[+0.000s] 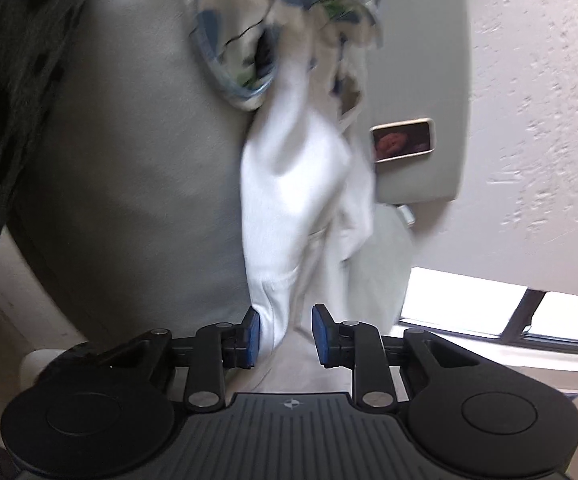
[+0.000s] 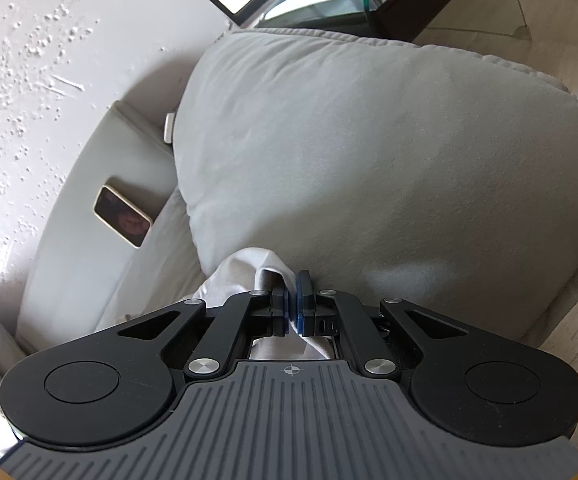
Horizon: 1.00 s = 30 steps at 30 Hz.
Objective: Fold clothes
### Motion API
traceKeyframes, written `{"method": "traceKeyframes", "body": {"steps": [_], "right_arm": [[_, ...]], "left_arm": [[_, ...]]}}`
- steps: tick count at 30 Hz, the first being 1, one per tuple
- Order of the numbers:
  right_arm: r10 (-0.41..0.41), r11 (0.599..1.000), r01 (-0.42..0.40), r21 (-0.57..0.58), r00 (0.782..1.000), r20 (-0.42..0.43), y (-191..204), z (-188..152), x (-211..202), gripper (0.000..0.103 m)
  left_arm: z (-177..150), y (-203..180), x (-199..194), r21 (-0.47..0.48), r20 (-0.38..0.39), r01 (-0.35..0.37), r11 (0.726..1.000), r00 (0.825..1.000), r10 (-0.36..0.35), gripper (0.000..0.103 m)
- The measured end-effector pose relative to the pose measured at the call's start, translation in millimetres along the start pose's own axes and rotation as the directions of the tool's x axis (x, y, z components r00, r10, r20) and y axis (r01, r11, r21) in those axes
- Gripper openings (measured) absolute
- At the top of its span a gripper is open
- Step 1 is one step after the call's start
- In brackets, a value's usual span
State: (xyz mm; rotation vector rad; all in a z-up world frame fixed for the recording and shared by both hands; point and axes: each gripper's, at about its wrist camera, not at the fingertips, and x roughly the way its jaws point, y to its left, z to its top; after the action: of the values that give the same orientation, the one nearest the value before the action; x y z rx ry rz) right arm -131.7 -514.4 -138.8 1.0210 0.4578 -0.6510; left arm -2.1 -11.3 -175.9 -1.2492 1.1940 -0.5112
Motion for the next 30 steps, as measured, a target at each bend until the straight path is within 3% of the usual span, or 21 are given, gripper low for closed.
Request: {"method": "traceKeyframes", "body": {"steps": [6,9,11,16,20,23,26,27,30], "right_arm": [[-0.003,1.000,0.003,-0.012,1.000,-0.002,2,0,1,0.004],[0.002,1.000,-0.002,-0.005,1.000,-0.002,1,-1,0,0.004],[0.003,1.000,-0.003,-0.004,1.000,-0.004,1,-1,0,0.004],[0.001,1.000,-0.001,-0.011,1.000,-0.005,3,-1,1,0.004],[0.004,1.000,-0.004,-0.010,1.000,-0.005,2,0,0,0.004],[0.001,1.000,-0.001,-0.015,1.000,-0.005,3,-1,1,0.004],[-0.003,1.000,0.003,-0.022,1.000,-0.005,4,-1,1,0.004],[-0.002,1.000,0.002,-0.020,1.000,-0.003,4,-1,1,0.004],[0.002,1.000,-0.002,-0.008,1.000,-0.003,2,0,1,0.004]], "left_arm": [[-6,-7,-1,0.024,-0.011,0.044,0.999,0.999,-0.044,0.024],[-6,-18,-8,0.079,-0.021,0.112,0.991,0.994,-0.110,0.024],[-5,-24,-12,0.115,-0.023,0.119,0.986,0.993,-0.117,0.024],[1,2,-11,0.036,0.007,0.042,0.998,0.999,-0.042,0.025],[3,-3,-9,0.088,-0.003,0.072,0.994,0.997,-0.072,0.024],[6,-7,6,0.124,-0.011,0.021,0.992,1.000,-0.019,0.024],[8,2,18,0.082,-0.029,-0.007,0.997,1.000,0.009,0.024],[8,4,21,0.075,-0.030,-0.021,0.997,0.999,0.023,0.023],[10,10,17,0.058,-0.018,-0.041,0.997,0.999,0.043,0.007]]}}
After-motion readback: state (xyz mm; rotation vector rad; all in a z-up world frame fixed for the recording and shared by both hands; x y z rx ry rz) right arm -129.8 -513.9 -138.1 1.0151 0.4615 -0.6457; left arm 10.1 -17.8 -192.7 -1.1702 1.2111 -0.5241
